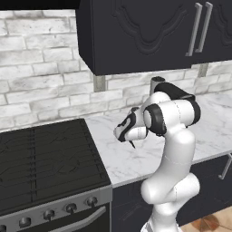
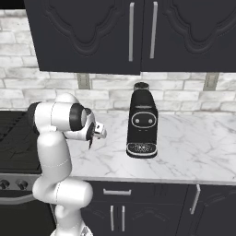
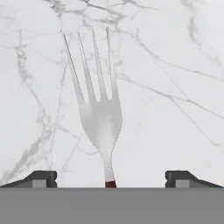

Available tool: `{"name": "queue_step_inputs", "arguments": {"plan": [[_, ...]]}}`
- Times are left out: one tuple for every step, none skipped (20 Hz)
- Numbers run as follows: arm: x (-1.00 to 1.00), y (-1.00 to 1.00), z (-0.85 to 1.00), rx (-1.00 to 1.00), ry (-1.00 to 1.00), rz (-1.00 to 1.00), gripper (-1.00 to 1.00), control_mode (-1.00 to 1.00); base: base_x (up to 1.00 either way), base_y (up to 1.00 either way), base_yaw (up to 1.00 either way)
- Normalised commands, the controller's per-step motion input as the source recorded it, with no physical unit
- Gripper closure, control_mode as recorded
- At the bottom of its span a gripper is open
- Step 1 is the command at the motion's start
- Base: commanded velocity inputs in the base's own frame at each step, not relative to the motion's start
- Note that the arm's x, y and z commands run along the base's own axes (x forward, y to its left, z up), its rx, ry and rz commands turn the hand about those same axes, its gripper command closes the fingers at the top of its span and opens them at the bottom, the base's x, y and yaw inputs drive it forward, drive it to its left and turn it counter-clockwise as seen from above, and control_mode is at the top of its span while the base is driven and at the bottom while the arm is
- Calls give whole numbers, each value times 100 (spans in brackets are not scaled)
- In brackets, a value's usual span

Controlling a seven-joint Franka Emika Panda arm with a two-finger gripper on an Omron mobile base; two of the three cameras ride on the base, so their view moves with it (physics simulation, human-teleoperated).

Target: Organize the utensils by type. Pick up the wooden spoons from the counter and place them in the open cabinet. Then pick up the metallic utensils from the counter and place them in the open drawer.

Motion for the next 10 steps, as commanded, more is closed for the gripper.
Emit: {"name": "queue_step_inputs", "arguments": {"plan": [[4, 0, -29, 0, 1, 0, -100, -100, 0, 0, 0], [3, 0, -31, 0, 0, 0, -100, -100, 0, 0, 0], [0, 0, -32, 0, 0, 0, -100, -100, 0, 0, 0], [0, 0, -34, 0, 0, 0, -100, -100, 0, 0, 0], [0, 0, -36, 0, 1, 0, -100, -100, 0, 0, 0], [0, 0, -36, 0, 0, 0, -100, -100, 0, 0, 0], [-5, 0, -37, 0, 0, 0, -100, -100, 0, 0, 0], [-13, 0, -38, 0, 0, 0, -100, -100, 0, 0, 0], [-18, 0, -40, 0, 0, 0, -100, -100, 0, 0, 0], [-22, 0, -39, 0, 0, 0, -100, -100, 0, 0, 0]]}}
